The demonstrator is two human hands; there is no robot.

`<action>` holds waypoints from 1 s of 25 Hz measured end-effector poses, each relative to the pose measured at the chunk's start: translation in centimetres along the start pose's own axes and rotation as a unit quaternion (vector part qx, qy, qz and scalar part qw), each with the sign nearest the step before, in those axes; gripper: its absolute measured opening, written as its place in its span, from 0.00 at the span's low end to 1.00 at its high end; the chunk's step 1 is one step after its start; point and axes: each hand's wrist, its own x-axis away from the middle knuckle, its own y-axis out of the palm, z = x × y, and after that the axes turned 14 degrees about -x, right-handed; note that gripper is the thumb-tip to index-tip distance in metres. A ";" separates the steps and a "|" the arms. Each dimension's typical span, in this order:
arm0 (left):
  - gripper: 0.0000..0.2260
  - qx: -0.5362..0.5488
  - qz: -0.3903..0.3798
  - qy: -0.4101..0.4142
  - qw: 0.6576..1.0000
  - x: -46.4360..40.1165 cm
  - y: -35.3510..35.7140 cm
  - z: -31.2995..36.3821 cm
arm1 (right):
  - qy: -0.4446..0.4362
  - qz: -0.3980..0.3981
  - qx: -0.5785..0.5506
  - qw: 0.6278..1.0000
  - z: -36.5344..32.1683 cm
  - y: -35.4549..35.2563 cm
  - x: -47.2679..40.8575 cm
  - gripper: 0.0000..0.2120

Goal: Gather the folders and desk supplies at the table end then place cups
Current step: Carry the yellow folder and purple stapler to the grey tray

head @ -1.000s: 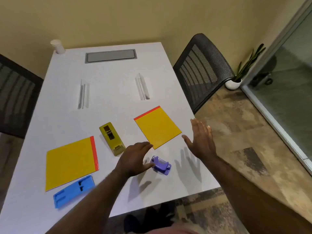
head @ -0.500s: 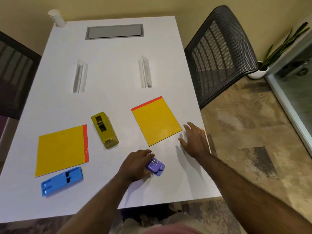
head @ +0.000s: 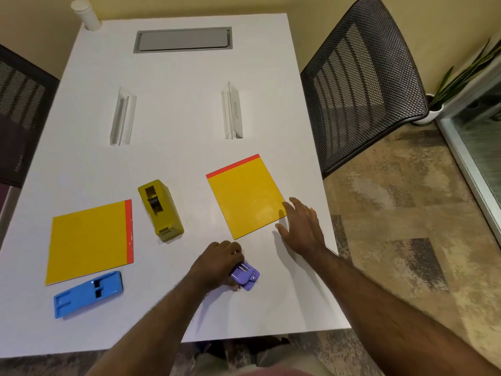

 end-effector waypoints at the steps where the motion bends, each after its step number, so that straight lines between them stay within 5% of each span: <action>1: 0.22 -0.018 -0.002 0.003 1.000 -0.3 -0.1 0.0 | 0.003 -0.003 -0.001 1.000 0.1 0.0 -0.1 0.30; 6: 0.26 -0.047 -0.014 0.001 0.999 -1.1 -0.1 -0.3 | 0.013 -0.003 -0.021 1.000 0.2 0.6 -1.0 0.32; 11: 0.29 0.090 0.014 -0.051 0.995 0.2 -0.2 -1.3 | 0.046 0.035 -0.054 0.997 -0.6 1.1 -2.1 0.31; 17: 0.27 0.273 0.065 -0.189 0.941 2.4 -0.5 -1.9 | 0.164 0.059 -0.062 0.983 -1.9 1.7 -4.2 0.35; 25: 0.28 0.317 0.121 -0.271 0.901 4.0 -0.3 -1.7 | 0.164 0.071 -0.017 0.984 -3.4 3.8 -5.0 0.45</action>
